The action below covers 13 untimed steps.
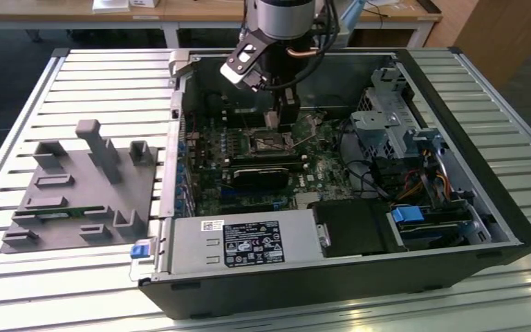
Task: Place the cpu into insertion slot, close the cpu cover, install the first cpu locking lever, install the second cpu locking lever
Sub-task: 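Place the cpu into insertion slot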
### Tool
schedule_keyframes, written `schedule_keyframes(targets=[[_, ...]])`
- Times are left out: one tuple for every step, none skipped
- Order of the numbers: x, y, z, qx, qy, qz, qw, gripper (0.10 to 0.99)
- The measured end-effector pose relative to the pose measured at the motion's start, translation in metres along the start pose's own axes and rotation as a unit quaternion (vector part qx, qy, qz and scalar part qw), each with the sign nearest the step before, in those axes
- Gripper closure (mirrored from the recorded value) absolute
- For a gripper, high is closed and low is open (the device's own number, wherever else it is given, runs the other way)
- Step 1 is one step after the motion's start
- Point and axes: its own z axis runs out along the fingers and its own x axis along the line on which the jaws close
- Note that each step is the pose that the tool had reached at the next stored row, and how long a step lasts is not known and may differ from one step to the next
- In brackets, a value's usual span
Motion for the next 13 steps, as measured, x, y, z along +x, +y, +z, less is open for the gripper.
schedule_keyframes(targets=[[0.0002, 0.0000, 0.0005, 0.0000, 0.0000, 0.000, 1.0000, 0.545], [0.0002, -0.0001, 0.0011, -0.0001, 0.0000, 0.002, 1.0000, 0.545], [0.0004, -0.0001, 0.0015, 0.0000, -0.0003, 0.004, 1.0000, 0.545], [0.0006, -0.0002, 0.0020, 0.0000, -0.0005, 0.006, 1.0000, 0.545], [0.0008, -0.0002, 0.0025, 0.0000, -0.0005, 0.008, 1.0000, 0.545], [0.0010, -0.0002, 0.0029, 0.0000, -0.0006, 0.008, 1.0000, 0.545], [0.0010, -0.0002, 0.0033, -0.0001, -0.0005, 0.008, 1.0000, 0.545], [0.0010, -0.0003, 0.0036, -0.0001, -0.0005, 0.008, 1.0000, 0.545], [0.0010, -0.0003, 0.0039, -0.0001, -0.0005, 0.008, 1.0000, 0.545], [0.0010, -0.0003, 0.0042, 0.0000, -0.0006, 0.008, 1.0000, 0.545], [0.0010, -0.0003, 0.0045, 0.0000, -0.0006, 0.008, 1.0000, 0.545], [0.0010, -0.0003, 0.0048, -0.0001, -0.0006, 0.008, 1.0000, 0.545], [0.0010, -0.0004, 0.0052, -0.0001, -0.0005, 0.008, 1.0000, 0.545]])
